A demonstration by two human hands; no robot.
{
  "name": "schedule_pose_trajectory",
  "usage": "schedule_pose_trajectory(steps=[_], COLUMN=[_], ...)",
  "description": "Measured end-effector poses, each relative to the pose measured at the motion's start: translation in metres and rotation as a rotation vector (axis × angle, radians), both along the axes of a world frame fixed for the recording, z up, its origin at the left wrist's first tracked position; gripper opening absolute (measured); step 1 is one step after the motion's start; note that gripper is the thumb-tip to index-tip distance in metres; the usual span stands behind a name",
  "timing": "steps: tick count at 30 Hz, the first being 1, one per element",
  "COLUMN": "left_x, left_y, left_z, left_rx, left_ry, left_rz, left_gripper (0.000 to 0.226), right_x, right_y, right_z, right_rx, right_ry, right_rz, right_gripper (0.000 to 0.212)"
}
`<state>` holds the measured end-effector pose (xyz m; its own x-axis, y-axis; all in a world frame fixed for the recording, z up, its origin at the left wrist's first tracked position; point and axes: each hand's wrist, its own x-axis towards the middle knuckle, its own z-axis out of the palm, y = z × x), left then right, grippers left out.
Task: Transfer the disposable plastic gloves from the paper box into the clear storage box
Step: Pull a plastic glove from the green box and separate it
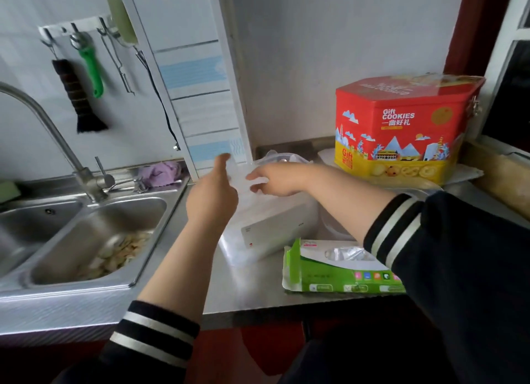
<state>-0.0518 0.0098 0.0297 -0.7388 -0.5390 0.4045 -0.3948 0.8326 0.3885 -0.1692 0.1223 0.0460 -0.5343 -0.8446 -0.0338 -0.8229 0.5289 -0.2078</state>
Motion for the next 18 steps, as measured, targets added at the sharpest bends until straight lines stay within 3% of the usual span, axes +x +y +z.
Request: schedule_pose_trajectory(steps=[3, 6, 10, 13, 18], left_x=[-0.006, -0.014, -0.023, -0.025, -0.021], left_y=[-0.006, -0.014, -0.019, -0.021, -0.028], left_z=[-0.002, -0.001, -0.003, 0.0, 0.008], left_rx=[-0.257, -0.417, -0.56, -0.587, -0.531], left_ry=[-0.26, -0.502, -0.782, -0.865, -0.793], left_rz=[-0.024, -0.084, -0.167, -0.167, -0.138], left_gripper=[0.064, 0.064, 0.044, 0.042, 0.044], right_x=[-0.003, -0.012, -0.025, -0.029, -0.03], right_y=[-0.009, -0.016, -0.024, -0.025, -0.01], right_z=[0.006, -0.005, -0.023, -0.023, -0.005], right_rx=[0.153, 0.292, 0.422, 0.279, -0.151], right_ry=[-0.156, -0.159, -0.142, -0.22, -0.3], right_rz=[-0.009, -0.013, 0.036, 0.028, -0.041], right_gripper=[0.054, 0.05, 0.044, 0.046, 0.038])
